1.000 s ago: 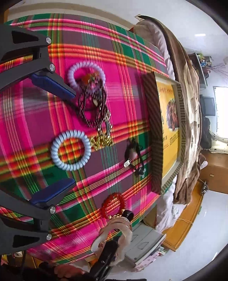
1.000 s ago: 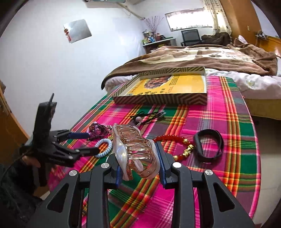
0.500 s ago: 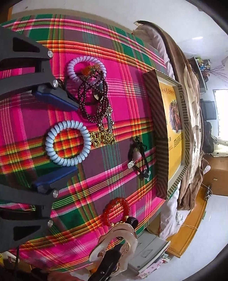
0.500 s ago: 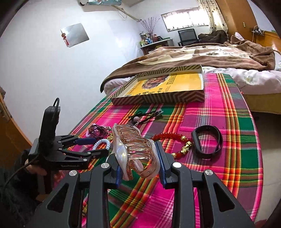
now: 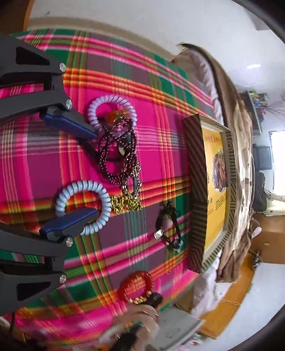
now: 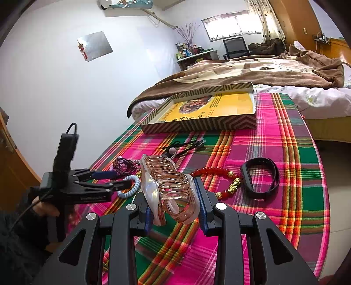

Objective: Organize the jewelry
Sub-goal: 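Carry the claw clip over the tray with the right gripper while the left grasps the light blue coiled bracelet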

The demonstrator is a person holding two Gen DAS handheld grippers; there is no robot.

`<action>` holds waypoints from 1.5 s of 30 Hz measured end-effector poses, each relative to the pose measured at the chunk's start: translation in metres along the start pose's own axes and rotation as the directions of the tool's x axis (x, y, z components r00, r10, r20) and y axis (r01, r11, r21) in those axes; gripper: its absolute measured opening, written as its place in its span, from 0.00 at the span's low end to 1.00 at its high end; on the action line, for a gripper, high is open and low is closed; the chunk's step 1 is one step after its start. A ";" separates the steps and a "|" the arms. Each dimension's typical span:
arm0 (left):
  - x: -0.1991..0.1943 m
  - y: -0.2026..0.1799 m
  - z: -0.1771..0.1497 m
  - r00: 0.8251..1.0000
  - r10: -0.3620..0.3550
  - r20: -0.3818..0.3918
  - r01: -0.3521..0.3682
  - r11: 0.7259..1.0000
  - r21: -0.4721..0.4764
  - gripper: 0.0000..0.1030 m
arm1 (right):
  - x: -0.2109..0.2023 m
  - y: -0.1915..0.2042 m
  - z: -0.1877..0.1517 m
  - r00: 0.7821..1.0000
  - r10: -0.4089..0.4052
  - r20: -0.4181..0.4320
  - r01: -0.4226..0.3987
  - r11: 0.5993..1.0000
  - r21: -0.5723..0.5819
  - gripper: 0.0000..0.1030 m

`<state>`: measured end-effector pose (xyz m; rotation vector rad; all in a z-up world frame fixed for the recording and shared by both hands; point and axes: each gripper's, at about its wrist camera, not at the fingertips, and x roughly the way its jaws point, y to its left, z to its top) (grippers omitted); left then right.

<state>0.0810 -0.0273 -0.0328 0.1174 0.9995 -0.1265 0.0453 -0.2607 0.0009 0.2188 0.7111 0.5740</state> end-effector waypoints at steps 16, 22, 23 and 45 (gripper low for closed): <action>-0.012 -0.007 0.001 1.000 -0.014 0.018 0.013 0.999 0.045 0.09 | -0.004 0.000 0.003 1.000 0.000 0.023 -0.001 1.000 0.011 0.32; -0.036 -0.003 0.006 0.995 -0.069 0.075 0.067 0.997 0.029 0.09 | -0.007 0.005 0.008 0.999 -0.004 0.037 0.004 1.000 0.010 0.32; -0.040 -0.003 0.006 0.993 -0.083 0.080 0.081 0.996 0.026 0.09 | -0.008 0.006 0.009 0.999 -0.005 0.042 0.004 1.000 0.009 0.32; -0.037 0.049 0.128 0.961 -0.125 0.248 0.135 0.990 -0.026 0.09 | 0.042 -0.027 0.120 0.963 -0.253 0.091 0.250 0.967 0.045 0.32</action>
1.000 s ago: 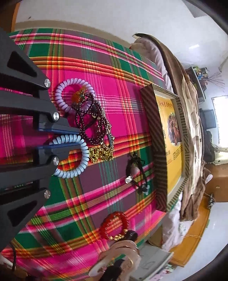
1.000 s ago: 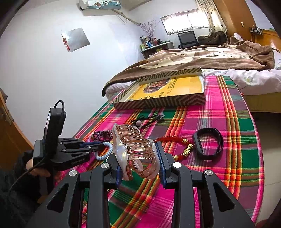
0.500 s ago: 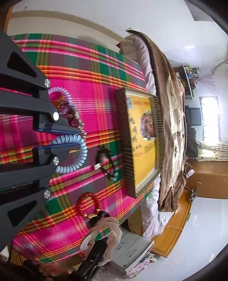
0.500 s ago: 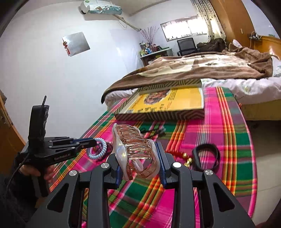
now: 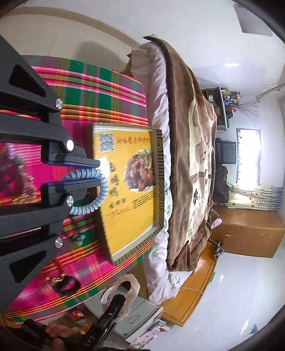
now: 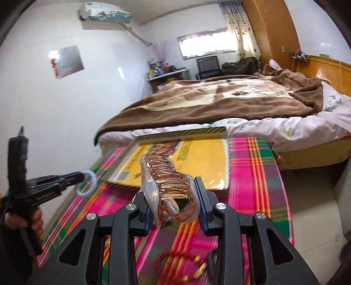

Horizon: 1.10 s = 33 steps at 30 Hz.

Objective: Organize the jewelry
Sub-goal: 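Carry the claw clip over the tray with the right gripper while the left grasps the light blue coiled bracelet, then open the left gripper to drop the blue bracelet in the tray while the right sets the clip down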

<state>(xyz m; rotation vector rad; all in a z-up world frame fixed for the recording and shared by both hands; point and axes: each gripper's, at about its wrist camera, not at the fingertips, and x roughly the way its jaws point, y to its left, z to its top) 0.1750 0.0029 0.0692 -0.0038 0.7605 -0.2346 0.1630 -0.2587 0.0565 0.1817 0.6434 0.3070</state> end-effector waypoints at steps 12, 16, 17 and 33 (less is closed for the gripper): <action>0.100 0.033 0.042 0.997 0.003 -0.071 -0.005 0.999 -0.037 0.10 | 0.097 -0.033 0.032 0.983 -0.147 -0.114 0.153 0.987 0.043 0.32; 0.133 0.036 0.049 0.993 0.010 -0.122 -0.015 0.999 -0.042 0.10 | 0.122 -0.041 0.039 0.973 -0.177 -0.151 0.185 0.982 0.041 0.32; 0.141 0.037 0.050 0.991 0.011 -0.137 -0.018 0.999 -0.044 0.10 | 0.126 -0.042 0.040 0.971 -0.182 -0.158 0.191 0.981 0.040 0.32; 0.185 0.048 0.043 0.978 0.027 -0.208 -0.040 0.997 -0.060 0.10 | 0.155 -0.050 0.038 0.946 -0.233 -0.225 0.242 0.970 0.011 0.33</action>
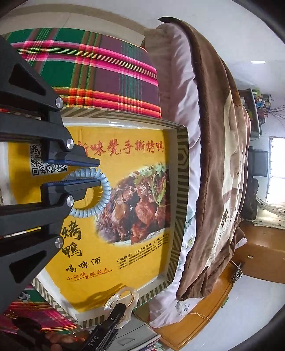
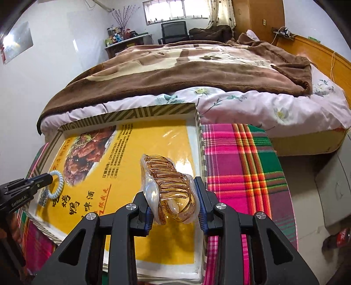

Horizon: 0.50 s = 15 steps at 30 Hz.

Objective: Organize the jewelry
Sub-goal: 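Open the left gripper to drop the blue bracelet in the tray while the right sets the clip down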

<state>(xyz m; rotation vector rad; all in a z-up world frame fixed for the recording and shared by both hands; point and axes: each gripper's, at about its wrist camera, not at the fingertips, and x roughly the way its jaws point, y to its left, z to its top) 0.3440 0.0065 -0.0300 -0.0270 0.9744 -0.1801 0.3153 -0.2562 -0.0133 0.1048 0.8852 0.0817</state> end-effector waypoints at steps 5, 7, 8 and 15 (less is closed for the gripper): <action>0.002 0.000 -0.002 1.000 0.006 -0.016 -0.006 1.000 0.008 0.23 | 0.001 0.001 0.002 1.000 -0.008 -0.005 0.008 1.000 -0.009 0.33; 0.003 0.001 -0.001 1.000 0.000 -0.017 0.000 1.000 0.001 0.38 | 0.002 0.003 0.002 1.000 -0.022 -0.003 0.022 1.000 -0.014 0.33; 0.002 0.001 -0.001 1.000 -0.005 -0.014 0.004 1.000 -0.001 0.41 | 0.001 0.003 0.002 1.000 -0.025 -0.001 0.025 1.000 -0.014 0.35; -0.014 0.002 -0.002 1.000 -0.001 0.011 0.001 1.000 -0.006 0.54 | -0.009 0.007 0.002 1.000 -0.003 0.027 0.004 1.000 -0.016 0.50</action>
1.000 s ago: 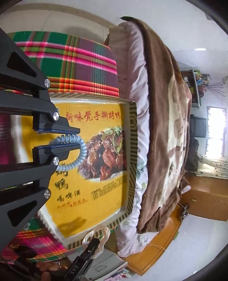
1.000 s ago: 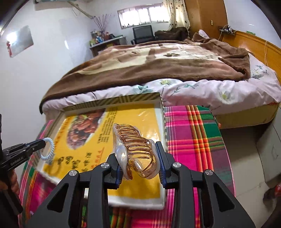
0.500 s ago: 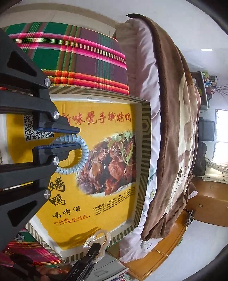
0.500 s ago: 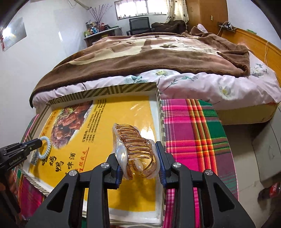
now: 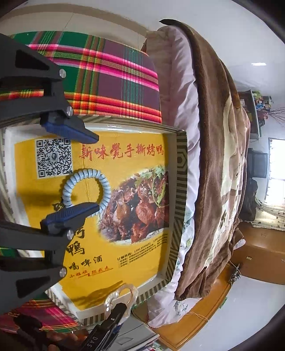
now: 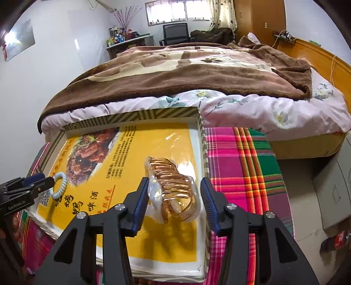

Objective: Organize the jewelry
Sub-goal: 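Open the left gripper to drop the blue bracelet in the tray while the right sets the clip down, then grasp the dark brown bead bracelet with the left gripper while the right grasps the red bead bracelet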

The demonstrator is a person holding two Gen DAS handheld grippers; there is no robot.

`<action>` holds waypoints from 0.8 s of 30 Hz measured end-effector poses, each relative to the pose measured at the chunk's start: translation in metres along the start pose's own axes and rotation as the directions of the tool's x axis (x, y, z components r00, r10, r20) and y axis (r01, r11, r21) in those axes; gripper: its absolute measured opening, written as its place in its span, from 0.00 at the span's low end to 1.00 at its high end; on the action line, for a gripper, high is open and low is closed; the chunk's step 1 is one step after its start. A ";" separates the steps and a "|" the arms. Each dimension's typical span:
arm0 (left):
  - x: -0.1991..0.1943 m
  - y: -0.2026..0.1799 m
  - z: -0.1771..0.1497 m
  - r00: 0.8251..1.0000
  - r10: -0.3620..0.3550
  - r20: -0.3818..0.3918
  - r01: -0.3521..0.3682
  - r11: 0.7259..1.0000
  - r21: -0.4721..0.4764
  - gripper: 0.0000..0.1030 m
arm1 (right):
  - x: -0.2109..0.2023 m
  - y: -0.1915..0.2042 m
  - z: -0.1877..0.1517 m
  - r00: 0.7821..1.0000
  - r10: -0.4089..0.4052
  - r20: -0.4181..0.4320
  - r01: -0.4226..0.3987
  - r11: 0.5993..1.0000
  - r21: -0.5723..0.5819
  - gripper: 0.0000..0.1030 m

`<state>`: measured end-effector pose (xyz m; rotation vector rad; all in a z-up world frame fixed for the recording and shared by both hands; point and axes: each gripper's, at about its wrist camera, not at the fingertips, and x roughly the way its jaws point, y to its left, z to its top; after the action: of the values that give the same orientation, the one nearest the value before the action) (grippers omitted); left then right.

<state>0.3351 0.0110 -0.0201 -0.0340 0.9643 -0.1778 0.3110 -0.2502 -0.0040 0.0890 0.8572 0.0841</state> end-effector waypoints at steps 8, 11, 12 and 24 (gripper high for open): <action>-0.041 -0.001 -0.009 0.998 -0.023 0.052 0.023 1.000 -0.006 0.68 | -0.028 0.008 -0.004 0.998 0.029 0.047 -0.029 1.000 -0.013 0.57; -0.062 -0.001 -0.017 0.996 -0.037 0.077 0.037 0.999 -0.007 0.69 | -0.042 0.010 -0.008 0.997 0.036 0.064 -0.034 0.999 -0.021 0.57; -0.069 -0.001 -0.020 0.995 -0.041 0.086 0.042 0.999 -0.008 0.69 | -0.049 0.010 -0.010 0.997 0.038 0.070 -0.037 0.999 -0.021 0.57; -0.141 -0.001 -0.076 0.987 -0.049 0.154 0.049 0.999 0.003 0.73 | -0.108 0.005 -0.042 0.989 0.076 0.131 -0.075 0.997 -0.015 0.57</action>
<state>0.1944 0.0372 0.0517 -0.0711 0.8099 -0.2169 0.2084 -0.2552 0.0506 0.1159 0.7220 0.1522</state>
